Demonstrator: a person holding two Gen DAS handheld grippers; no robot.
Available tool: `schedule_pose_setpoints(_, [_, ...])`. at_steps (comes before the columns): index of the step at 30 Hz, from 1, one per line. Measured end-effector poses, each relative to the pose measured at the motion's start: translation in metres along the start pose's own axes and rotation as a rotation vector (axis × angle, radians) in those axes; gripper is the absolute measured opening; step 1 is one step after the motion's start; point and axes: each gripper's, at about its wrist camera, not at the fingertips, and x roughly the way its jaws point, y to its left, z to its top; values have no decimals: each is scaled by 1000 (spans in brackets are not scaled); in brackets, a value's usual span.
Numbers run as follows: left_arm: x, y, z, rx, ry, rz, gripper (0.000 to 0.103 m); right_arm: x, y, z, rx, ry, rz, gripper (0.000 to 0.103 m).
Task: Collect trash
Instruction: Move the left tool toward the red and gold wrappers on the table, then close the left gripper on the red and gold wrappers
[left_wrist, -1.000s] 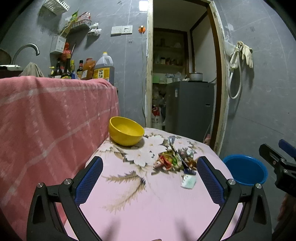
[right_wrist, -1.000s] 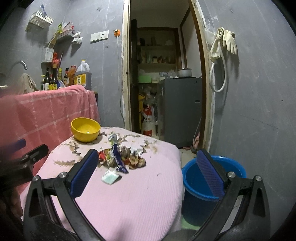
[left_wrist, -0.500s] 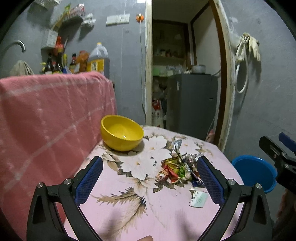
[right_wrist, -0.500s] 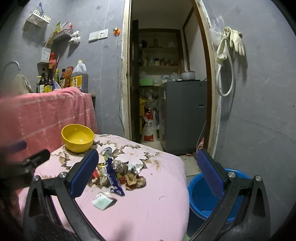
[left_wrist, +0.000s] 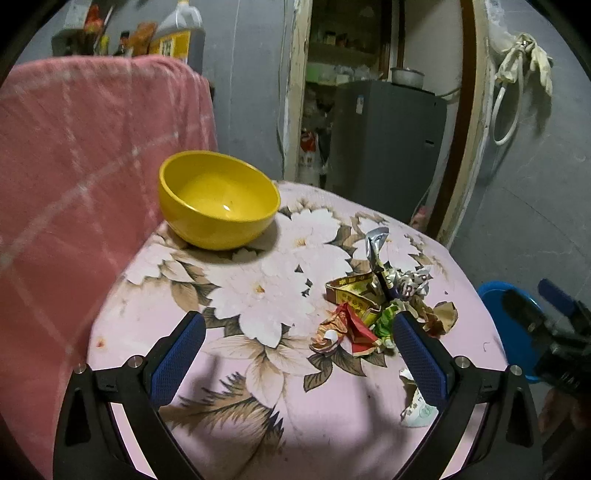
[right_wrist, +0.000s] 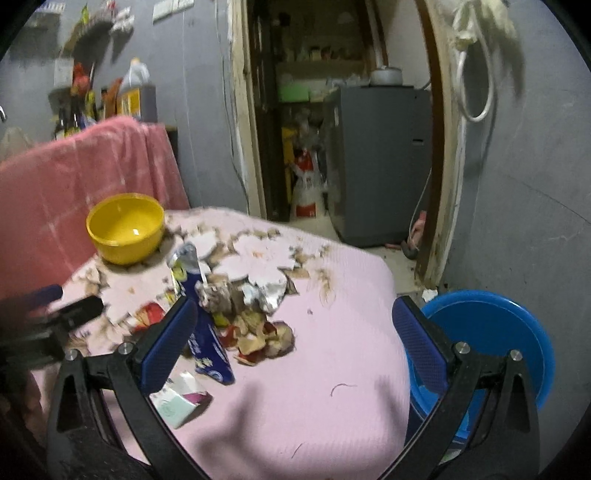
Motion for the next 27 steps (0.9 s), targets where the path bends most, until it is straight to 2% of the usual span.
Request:
schedule_pose_setpoints(2, [7, -1, 1, 3, 29, -15, 95, 10, 3, -2, -28, 37, -10, 103])
schedule_pose_setpoints(6, [22, -5, 1, 26, 82, -45, 78, 22, 6, -7, -55, 67, 7, 103])
schedule_pose_setpoints(12, [41, -6, -1, 26, 155, -103, 56, 43, 11, -9, -63, 138, 76, 103])
schedule_pose_setpoints(15, [46, -4, -1, 9, 178, -127, 50, 54, 12, -10, -56, 177, 104, 95])
schedule_pose_setpoints(19, [56, -3, 1, -11, 207, -156, 41, 65, 16, -10, -65, 207, 125, 79])
schedule_pose_setpoints(21, [58, -1, 1, -23, 218, -176, 29, 70, 18, -11, -72, 225, 134, 70])
schedule_pose_setpoints(23, [60, -1, 1, -27, 233, -182, 22, 73, 19, -12, -75, 239, 147, 60])
schedule_pose_setpoints(27, [56, 0, 1, -38, 230, -192, 21, 72, 20, -13, -77, 239, 155, 45])
